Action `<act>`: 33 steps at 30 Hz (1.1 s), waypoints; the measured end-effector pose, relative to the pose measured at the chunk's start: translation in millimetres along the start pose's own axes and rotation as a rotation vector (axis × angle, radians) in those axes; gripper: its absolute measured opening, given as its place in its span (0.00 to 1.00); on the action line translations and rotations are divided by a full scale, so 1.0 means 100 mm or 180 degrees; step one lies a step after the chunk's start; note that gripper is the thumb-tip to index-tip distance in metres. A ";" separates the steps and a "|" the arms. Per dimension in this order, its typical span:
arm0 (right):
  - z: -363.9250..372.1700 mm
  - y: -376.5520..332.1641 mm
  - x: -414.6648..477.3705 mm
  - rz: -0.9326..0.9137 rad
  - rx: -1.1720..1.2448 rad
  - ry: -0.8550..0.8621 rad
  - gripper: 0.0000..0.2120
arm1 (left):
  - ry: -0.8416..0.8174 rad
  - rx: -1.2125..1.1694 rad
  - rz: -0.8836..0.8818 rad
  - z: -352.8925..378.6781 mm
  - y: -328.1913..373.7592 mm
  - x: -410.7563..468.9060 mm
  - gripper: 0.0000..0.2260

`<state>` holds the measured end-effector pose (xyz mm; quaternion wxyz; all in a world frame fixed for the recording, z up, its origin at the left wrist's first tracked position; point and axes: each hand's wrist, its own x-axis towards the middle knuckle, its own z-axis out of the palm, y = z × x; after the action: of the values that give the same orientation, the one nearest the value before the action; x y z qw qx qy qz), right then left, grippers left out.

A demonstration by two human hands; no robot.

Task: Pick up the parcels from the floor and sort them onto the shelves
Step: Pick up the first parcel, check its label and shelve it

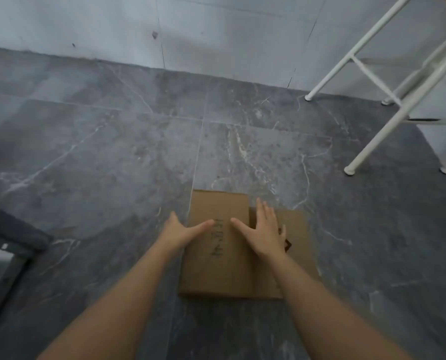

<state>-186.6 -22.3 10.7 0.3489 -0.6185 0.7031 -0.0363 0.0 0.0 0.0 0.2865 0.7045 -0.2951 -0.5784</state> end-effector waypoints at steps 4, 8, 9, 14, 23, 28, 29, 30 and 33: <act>0.21 0.09 0.04 -0.0002 -0.0198 0.0302 0.40 | -0.0480 -0.1099 -0.0385 0.17 -0.15 0.06 0.28; 0.19 0.07 0.03 -0.0045 -0.0204 0.0310 0.38 | -0.0576 -0.1407 -0.0405 0.14 -0.14 0.03 0.29; 0.18 0.06 0.04 -0.0031 -0.0202 0.0304 0.38 | -0.0598 -0.1434 -0.0411 0.14 -0.12 0.00 0.30; 0.11 -0.20 -0.07 -0.0175 0.0313 0.0278 0.37 | -0.0604 -0.1626 -0.0373 0.04 0.04 -0.21 0.28; -1.71 -1.97 -1.00 -0.1155 0.3287 -0.0144 0.37 | -0.0431 -0.1460 0.0546 -0.86 2.19 -1.68 0.30; -3.51 -3.13 -2.06 -0.1806 0.3216 0.0056 0.40 | -0.0310 -0.1444 0.1405 -1.27 3.93 -3.27 0.34; -3.90 -3.37 -2.30 -0.1930 0.3204 0.0136 0.41 | -0.0262 -0.1454 0.1607 -1.36 4.29 -3.62 0.33; -4.29 -3.62 -2.57 -0.2056 0.3175 0.0217 0.41 | -0.0200 -0.1438 0.1808 -1.44 4.66 -3.97 0.32; -5.38 -4.32 -3.35 -0.2413 0.3052 0.0484 0.41 | -0.0096 -0.1290 0.2285 -1.67 5.68 -4.98 0.35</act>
<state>-113.2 -27.6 774.3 0.4999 -0.5954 0.3626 -0.5139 38.3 6.8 773.1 0.5987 0.4775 -0.4063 -0.4984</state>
